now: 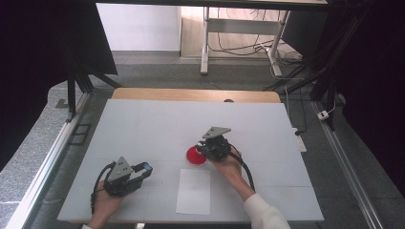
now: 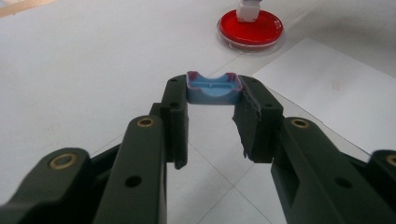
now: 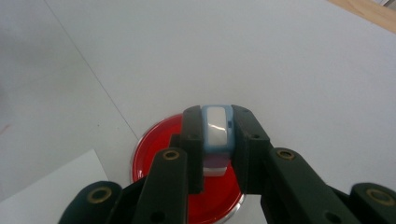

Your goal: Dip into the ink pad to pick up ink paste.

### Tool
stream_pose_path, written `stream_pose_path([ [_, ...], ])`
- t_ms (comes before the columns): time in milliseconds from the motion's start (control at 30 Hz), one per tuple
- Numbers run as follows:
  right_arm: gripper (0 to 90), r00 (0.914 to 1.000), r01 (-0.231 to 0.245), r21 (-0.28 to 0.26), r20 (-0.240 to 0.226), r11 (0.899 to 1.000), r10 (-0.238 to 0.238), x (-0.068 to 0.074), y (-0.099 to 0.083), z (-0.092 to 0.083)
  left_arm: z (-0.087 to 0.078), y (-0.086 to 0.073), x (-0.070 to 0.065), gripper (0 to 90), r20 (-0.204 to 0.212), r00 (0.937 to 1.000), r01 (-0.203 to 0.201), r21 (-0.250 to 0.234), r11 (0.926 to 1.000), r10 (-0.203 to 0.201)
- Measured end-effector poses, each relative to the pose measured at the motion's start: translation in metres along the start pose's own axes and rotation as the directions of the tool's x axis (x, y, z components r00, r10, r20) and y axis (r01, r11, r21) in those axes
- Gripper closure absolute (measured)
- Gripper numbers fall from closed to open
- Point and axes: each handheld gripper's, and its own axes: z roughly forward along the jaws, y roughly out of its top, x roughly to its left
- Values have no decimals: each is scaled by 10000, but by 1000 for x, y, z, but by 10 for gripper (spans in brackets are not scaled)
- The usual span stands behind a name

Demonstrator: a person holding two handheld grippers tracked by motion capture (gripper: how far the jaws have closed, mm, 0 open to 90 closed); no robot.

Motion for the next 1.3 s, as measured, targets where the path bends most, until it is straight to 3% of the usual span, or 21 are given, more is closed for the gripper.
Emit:
stream_pose_path([
  [100,754,9994,-312,-277,-134,9991,309,-3,0,-5,0,0,0,655,-12,10000,6,-22,10000,-6],
  [400,753,9993,-215,-559,-322,9982,197,1,3,-13,-1,0,0,655,-33,10000,-6,-36,10000,6],
  [700,753,9989,18,-53,-468,10000,-20,4,2,-7,0,0,0,655,-18,10000,-12,4,10000,12],
  [1300,755,9994,342,430,-90,9985,-338,9,0,-1,0,0,0,655,-30,10000,-41,10,10000,41],
])
